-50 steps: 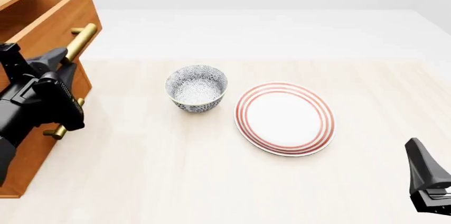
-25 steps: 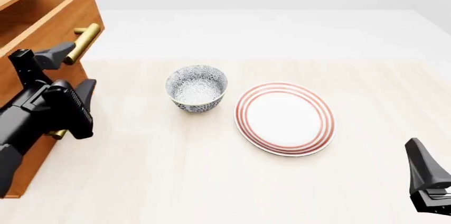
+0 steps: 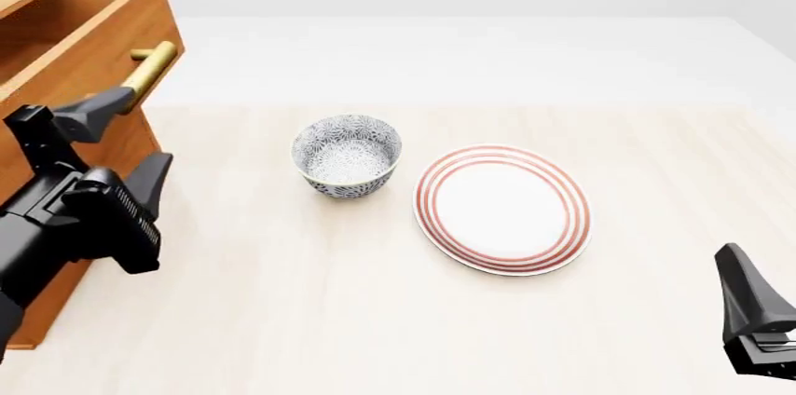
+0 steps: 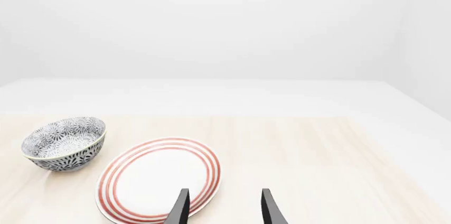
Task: Open the top drawer of the cabinet.
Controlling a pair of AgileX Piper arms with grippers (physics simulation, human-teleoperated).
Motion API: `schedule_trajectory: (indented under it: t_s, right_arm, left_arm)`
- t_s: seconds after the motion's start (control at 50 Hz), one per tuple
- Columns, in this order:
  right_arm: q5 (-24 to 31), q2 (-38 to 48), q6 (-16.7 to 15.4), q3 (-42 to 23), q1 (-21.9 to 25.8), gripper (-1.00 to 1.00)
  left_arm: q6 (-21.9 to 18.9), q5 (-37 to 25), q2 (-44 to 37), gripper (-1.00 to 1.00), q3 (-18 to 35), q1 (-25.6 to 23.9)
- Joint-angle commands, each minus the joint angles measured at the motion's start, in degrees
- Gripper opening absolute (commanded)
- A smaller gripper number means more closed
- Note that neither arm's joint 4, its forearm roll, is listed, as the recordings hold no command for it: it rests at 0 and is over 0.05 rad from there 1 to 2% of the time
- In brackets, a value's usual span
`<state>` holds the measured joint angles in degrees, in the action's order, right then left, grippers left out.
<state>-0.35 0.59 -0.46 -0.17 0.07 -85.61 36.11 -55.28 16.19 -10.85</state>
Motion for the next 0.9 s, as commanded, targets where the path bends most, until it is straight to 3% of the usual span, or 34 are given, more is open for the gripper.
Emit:
schedule_trajectory:
  t_s: [0.02, 0.26, 0.28, 0.52, 0.9]
  right_arm:
    - [0.0, -0.02, -0.02, 0.0, -0.01, 1.0]
    - [0.0, 0.0, -0.01, 0.0, 0.01, 1.0]
    - [0.0, 0.0, -0.01, 0.0, 0.0, 1.0]
    - [0.0, -0.01, -0.01, 0.0, 0.0, 1.0]
    - [0.0, 0.0, 0.01, 0.0, 0.01, 1.0]
  left_arm:
    - [0.23, -1.32, 3.74, 1.0, -1.07, -0.65]
    - [0.23, -1.32, 3.74, 1.0, -1.07, -0.65]
    - [8.72, -10.53, 8.51, 1.0, 5.02, -4.21]
    - [14.49, -14.65, 11.58, 1.0, 6.67, -2.66]
    - [22.53, -15.91, 12.71, 1.0, 7.33, -0.5]
